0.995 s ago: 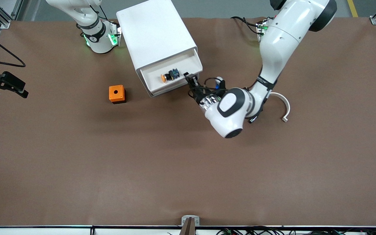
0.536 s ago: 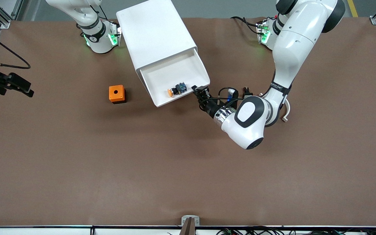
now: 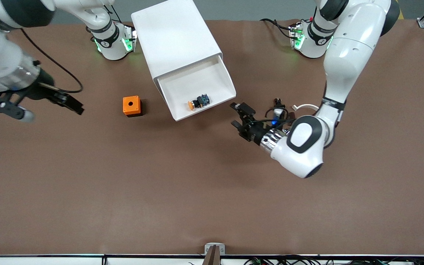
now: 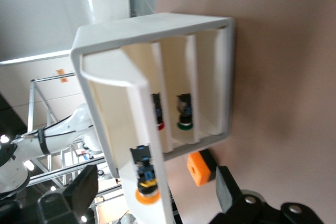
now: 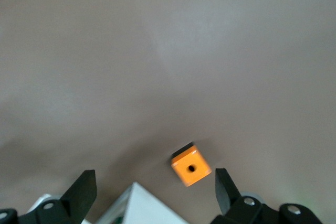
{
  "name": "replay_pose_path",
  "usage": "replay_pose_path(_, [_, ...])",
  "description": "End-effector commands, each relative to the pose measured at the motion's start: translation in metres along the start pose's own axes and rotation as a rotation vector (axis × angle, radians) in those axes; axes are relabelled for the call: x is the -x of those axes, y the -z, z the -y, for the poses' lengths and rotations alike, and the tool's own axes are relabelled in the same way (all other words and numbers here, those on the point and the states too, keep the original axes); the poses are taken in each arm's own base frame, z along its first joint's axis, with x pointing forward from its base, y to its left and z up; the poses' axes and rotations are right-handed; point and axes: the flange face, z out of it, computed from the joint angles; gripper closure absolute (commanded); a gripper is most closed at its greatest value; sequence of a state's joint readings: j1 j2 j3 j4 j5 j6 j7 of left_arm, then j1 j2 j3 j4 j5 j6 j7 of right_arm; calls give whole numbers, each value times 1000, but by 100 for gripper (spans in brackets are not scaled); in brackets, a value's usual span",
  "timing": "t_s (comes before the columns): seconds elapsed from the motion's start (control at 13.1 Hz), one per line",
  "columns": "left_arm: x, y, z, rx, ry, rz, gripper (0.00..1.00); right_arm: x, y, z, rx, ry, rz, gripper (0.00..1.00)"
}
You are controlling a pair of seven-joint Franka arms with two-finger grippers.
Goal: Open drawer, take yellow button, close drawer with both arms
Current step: 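Release the drawer with the left gripper while the right gripper reaches in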
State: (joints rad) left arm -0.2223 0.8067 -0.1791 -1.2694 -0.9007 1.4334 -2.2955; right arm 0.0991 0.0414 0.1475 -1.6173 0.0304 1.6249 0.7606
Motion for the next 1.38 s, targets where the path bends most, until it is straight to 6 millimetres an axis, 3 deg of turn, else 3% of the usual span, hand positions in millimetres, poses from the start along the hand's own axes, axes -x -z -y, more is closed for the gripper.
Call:
replay_pose_path(0.0, [-17,47,27,141,-104,-100,1,37,-30,56,-7,-202,88,0])
replay_pose_path(0.23, [-29,80,71,319,-242,-299,1,90,-63,119,-9,-360,137,0])
replay_pose_path(0.61, [-70,114,118,289,-564,-664,1,161,-117,192,-85,-528,146,0])
replay_pose_path(0.92, [-82,136,145,284,-739,-847,1,212,-160,223,-43,-524,71,0])
replay_pose_path(1.07, [-88,155,173,272,-905,-901,0,220,-168,229,-43,-518,67,1])
replay_pose_path(1.3, [-91,173,197,294,-1042,-953,0,229,-177,232,-37,-500,63,9])
